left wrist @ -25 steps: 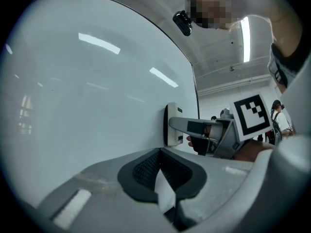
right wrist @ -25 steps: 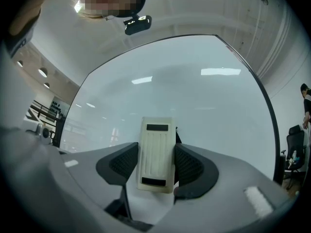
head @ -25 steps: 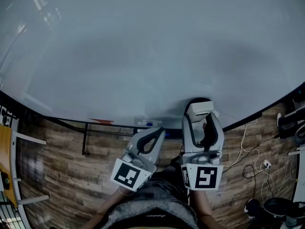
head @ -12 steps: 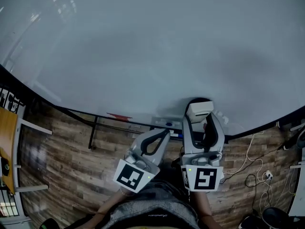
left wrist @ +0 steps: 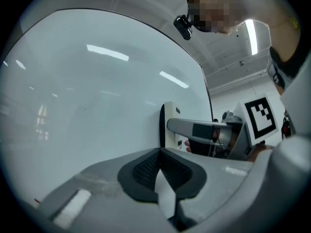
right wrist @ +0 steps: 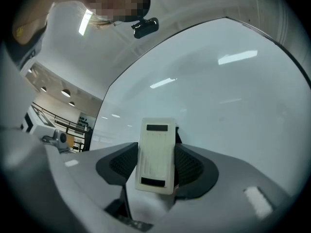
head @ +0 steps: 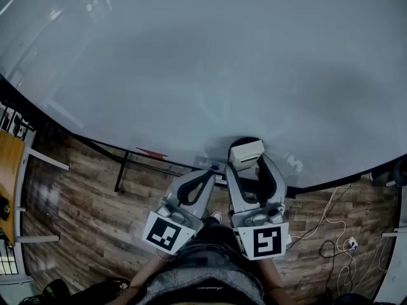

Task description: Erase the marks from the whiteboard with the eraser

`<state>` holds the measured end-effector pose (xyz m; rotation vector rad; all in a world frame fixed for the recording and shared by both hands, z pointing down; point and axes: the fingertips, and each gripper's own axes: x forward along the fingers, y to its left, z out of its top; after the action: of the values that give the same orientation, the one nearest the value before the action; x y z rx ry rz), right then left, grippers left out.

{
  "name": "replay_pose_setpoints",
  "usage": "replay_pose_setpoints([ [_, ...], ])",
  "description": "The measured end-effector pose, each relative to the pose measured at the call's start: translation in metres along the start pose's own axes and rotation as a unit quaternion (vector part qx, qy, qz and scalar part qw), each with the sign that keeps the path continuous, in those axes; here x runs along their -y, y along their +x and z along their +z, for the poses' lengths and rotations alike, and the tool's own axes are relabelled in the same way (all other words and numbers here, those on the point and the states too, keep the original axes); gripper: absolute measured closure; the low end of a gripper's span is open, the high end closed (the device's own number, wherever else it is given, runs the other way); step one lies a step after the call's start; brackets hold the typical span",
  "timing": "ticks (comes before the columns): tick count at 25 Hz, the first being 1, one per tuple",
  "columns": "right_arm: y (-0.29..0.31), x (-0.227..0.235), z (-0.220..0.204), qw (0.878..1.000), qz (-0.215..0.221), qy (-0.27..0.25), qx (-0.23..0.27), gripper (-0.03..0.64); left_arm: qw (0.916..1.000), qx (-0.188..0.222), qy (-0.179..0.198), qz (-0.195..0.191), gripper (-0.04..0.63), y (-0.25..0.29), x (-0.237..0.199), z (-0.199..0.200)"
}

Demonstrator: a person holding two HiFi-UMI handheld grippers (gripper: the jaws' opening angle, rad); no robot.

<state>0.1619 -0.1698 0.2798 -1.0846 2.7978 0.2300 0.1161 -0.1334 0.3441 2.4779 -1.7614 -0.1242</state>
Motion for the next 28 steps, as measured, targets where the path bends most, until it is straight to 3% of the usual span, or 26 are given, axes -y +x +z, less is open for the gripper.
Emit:
replay_pose_setpoints([
  [7, 0.007, -0.008, -0.002, 0.999, 0.039, 0.019, 0.006, 0.376, 0.9998, -0.002, -0.004, 0.019, 0.592, 0.000, -0.004, -0.005],
  [10, 0.013, -0.016, -0.004, 0.998, 0.048, 0.027, 0.004, 0.376, 0.9997, 0.010, 0.016, 0.015, 0.592, -0.006, -0.012, 0.000],
  [18, 0.044, -0.058, -0.005, 0.998, 0.050, 0.031, 0.004, 0.376, 0.9998, 0.011, 0.019, 0.005, 0.592, -0.029, -0.056, 0.004],
  [25, 0.080, -0.104, -0.006, 0.999, 0.036, 0.029, 0.005, 0.374, 0.9998, -0.011, -0.017, -0.005, 0.592, -0.056, -0.107, 0.001],
  [28, 0.095, -0.119, -0.009, 0.999, 0.035, 0.030, 0.001, 0.373, 0.9997, -0.001, -0.003, -0.024, 0.592, -0.063, -0.121, 0.005],
])
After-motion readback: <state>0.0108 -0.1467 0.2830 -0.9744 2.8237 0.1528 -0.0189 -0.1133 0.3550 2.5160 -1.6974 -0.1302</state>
